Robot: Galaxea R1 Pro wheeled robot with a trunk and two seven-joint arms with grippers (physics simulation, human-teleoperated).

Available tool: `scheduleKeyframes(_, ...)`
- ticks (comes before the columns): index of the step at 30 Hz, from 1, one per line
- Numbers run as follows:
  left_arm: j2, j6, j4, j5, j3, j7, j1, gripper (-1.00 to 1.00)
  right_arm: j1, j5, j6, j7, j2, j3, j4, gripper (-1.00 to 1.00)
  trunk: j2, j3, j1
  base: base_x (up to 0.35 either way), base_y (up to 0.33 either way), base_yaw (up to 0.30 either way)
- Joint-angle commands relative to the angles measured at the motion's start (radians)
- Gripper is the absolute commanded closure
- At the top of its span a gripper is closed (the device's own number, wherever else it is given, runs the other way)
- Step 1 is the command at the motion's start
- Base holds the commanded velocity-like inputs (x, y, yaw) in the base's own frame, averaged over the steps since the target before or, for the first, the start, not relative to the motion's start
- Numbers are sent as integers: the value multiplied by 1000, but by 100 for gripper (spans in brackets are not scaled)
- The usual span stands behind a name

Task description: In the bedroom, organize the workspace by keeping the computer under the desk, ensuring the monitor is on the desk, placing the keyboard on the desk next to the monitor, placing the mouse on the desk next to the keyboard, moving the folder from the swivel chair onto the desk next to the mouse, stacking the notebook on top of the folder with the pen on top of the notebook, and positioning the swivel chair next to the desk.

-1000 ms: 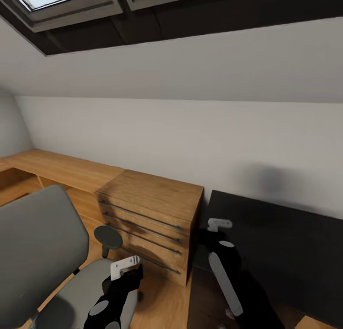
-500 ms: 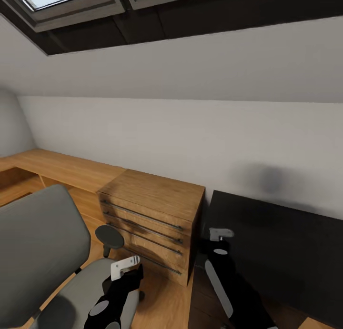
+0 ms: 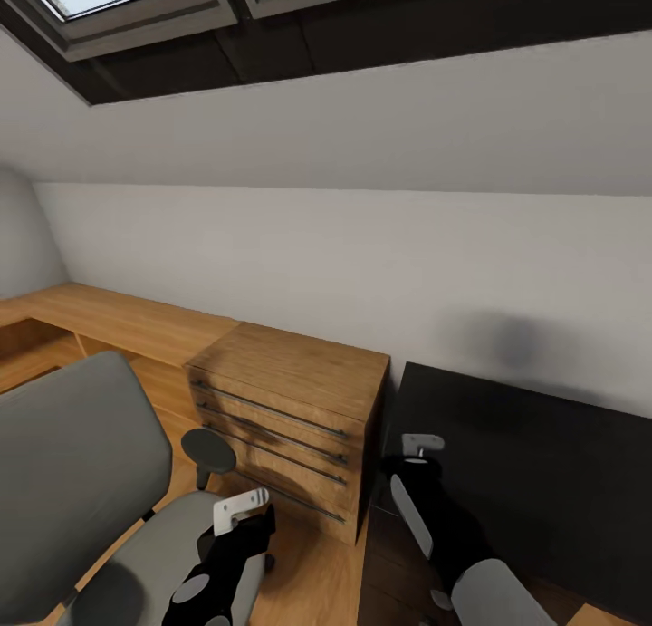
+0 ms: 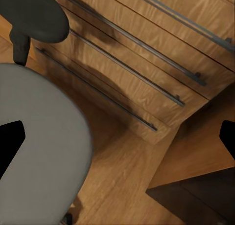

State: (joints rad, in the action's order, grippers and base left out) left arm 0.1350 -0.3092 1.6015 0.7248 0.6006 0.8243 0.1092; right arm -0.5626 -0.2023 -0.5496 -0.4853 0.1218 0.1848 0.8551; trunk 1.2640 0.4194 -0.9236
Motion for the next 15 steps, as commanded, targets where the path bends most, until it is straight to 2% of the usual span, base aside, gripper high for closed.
scheduleKeyframes(1, 1, -4, 2, 4, 2, 7, 1, -100, -3, -11, -2, -10, -1, 0, -3, -100, 1, 1, 0, 0, 0, 0)
scheduleKeyframes(15, 1, -4, 2, 4, 4, 7, 1, -100, -11, -11, 0, -10, 0, -19, -19, -100, 1, 1, 0, 0, 0, 0)
